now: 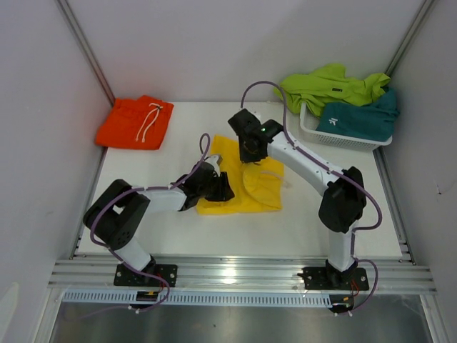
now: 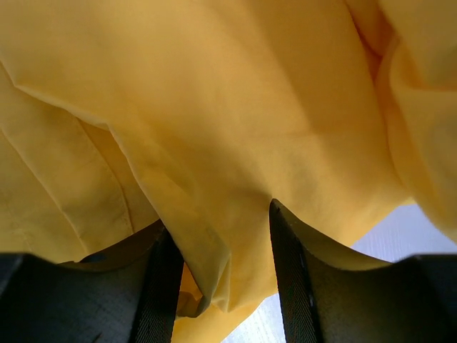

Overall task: Fold and stack the shorts
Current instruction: Fold the shorts

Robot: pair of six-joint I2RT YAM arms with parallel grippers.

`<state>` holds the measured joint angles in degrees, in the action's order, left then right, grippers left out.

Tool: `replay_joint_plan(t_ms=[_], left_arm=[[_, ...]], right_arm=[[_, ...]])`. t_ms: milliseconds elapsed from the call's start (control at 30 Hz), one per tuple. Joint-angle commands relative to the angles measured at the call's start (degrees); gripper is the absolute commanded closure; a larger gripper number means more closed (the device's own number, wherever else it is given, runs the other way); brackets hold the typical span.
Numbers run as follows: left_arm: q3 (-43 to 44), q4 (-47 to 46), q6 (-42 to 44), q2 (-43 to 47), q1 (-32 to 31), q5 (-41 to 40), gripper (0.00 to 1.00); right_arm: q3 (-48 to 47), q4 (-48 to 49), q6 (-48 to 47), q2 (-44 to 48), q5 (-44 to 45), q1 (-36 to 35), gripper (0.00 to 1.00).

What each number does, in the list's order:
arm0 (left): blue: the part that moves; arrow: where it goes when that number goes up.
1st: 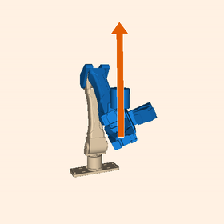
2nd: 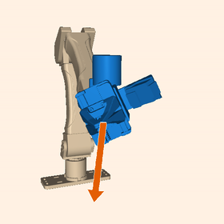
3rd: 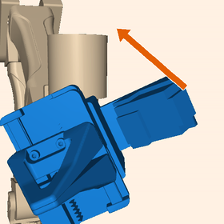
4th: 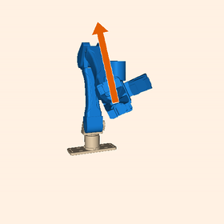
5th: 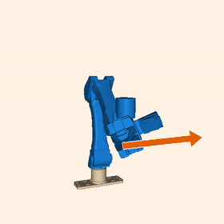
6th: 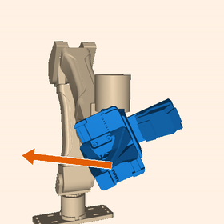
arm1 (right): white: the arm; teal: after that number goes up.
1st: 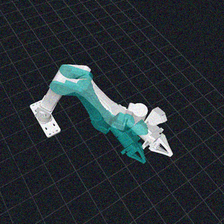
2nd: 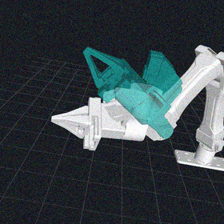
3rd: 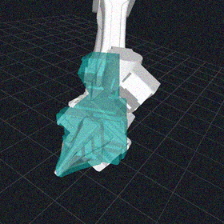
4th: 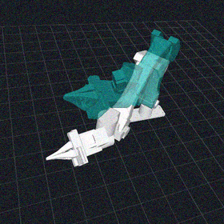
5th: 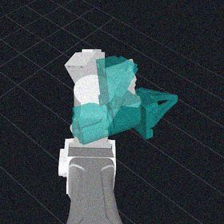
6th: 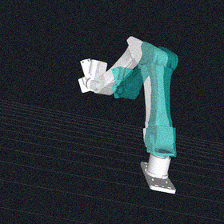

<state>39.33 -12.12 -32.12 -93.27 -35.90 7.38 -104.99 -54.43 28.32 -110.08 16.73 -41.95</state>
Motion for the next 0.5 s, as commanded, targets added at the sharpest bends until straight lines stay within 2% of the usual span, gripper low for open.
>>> replay_joint_plan(t_ms=[0,267,467], left_arm=[[-2.24,3.07,-0.40,-2.79,-0.93,-0.61,0.48],[-3.03,2.89,-0.84,-2.18,-1.19,-0.70,0.48],[-3.91,5.43,-1.46,3.00,-1.19,-1.40,0.48]], right_arm=[[-2.15,5.03,3.76,-0.31,1.37,-2.34,0.99],[2.59,13.90,7.63,-2.59,2.16,-2.96,0.99],[4.09,14.79,9.39,-6.54,6.29,-2.69,0.99]])
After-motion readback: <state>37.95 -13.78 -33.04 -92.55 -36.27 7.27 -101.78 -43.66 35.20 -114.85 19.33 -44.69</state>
